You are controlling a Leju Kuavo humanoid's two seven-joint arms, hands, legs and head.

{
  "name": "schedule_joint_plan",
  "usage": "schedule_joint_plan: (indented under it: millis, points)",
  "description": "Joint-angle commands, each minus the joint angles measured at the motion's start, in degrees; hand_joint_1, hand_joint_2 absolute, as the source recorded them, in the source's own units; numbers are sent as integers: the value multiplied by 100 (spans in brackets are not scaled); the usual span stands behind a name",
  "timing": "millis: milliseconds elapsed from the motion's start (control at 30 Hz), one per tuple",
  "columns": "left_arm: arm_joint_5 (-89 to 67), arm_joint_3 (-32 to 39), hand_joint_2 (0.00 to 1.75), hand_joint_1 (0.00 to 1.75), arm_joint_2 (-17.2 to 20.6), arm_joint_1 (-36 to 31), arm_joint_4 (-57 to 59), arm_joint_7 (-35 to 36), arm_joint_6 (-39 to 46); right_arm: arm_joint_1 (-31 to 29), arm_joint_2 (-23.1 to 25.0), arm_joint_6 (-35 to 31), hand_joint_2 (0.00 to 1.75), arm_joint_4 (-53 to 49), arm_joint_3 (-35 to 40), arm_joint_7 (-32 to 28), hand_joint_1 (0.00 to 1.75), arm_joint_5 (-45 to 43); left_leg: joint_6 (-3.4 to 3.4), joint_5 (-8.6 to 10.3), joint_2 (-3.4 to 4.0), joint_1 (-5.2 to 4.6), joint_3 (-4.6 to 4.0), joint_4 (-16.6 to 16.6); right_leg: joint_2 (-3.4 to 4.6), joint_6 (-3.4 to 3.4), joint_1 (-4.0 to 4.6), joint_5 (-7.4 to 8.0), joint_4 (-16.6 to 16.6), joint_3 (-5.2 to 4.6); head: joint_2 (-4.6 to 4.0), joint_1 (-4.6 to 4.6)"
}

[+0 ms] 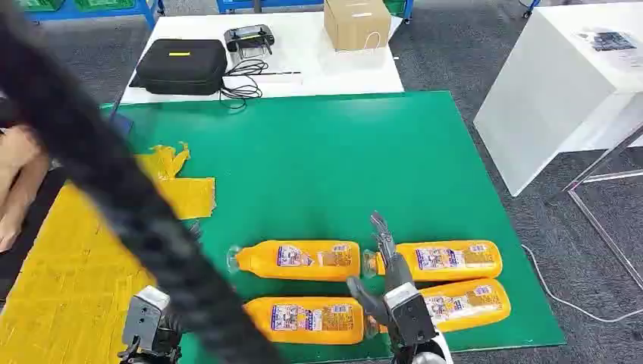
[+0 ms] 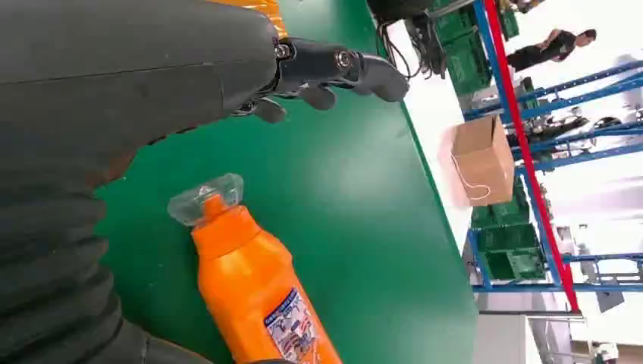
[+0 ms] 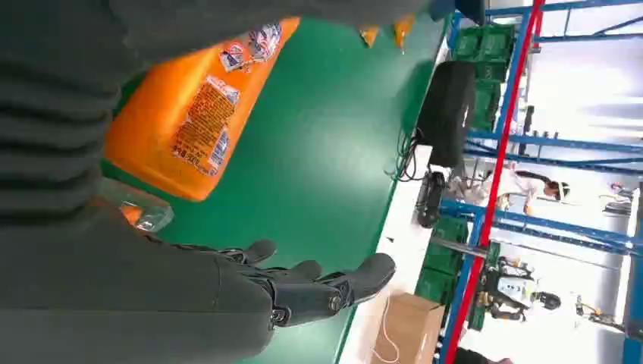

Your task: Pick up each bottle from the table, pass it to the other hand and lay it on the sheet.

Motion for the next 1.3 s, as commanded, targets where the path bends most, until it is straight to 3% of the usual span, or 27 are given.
schedule_joint_plan:
  millis: [33,100,133,533,567,600,633,667,700,767,1167,1300]
  points:
    - [-175,104,175,0,-164,-113,69,-705,714,-222,109,42,0,65,112,-725,0,-332,1,-13,7,6,35,-5,1,-4,7,-8,-13,39,0,0]
    - [-175,104,175,0,-164,-113,69,-705,714,-222,109,42,0,65,112,-725,0,-332,1,-5,4,2,19,-5,0,-2,3,-3,-9,20,0,0]
    - [-191,7,175,0,-190,-128,109,-1068,855,-282,204,23,0,207,134,-1443,0,-300,1,-12,7,6,35,-5,1,-4,8,-8,-13,38,0,0]
    - [-236,-111,175,0,-222,-182,18,-944,965,-450,340,-73,0,292,250,-1394,0,-179,1,-14,7,7,37,-4,0,-4,9,-9,-13,41,0,0]
    - [-236,-111,175,0,-222,-182,18,-944,965,-450,340,-73,175,292,250,-1394,0,-179,1,-10,7,3,31,-5,1,-3,5,-7,-11,33,0,0]
    - [-236,-111,175,0,-222,-182,18,-944,965,-450,340,-73,175,292,250,-1394,0,-179,1,-6,5,3,23,-5,0,-3,4,-4,-10,25,0,0]
    - [-236,-111,175,14,-222,-182,18,-944,965,-450,340,-73,175,292,250,-1394,2,-179,1,-12,7,6,35,-4,1,-4,8,-8,-13,39,0,0]
    - [-253,-162,175,134,-225,-200,-37,-863,1005,-514,384,-124,175,314,313,-1332,105,-127,1,-9,6,3,30,-6,0,-3,4,-6,-11,32,0,0]
    - [-253,-162,175,175,-225,-200,-37,-863,1005,-514,384,-124,175,314,313,-1332,152,-127,1,-7,5,2,23,-5,0,-3,4,-4,-9,25,0,0]
    - [-253,-162,175,175,-225,-200,-37,-863,1005,-514,384,-124,175,314,313,-1332,162,-127,1,-9,5,3,29,-5,0,-3,5,-6,-10,31,0,0]
    - [-245,-272,175,175,-200,-234,-128,-713,1077,-612,428,-279,175,337,415,-1245,173,-8,1,-20,10,10,51,-3,1,-6,12,-12,-16,56,0,0]
    - [-207,-372,175,175,-153,-259,-183,-613,1140,-684,431,-393,175,346,509,-1166,175,27,-1,-7,17,4,11,5,12,-4,5,-1,1,9,0,0]
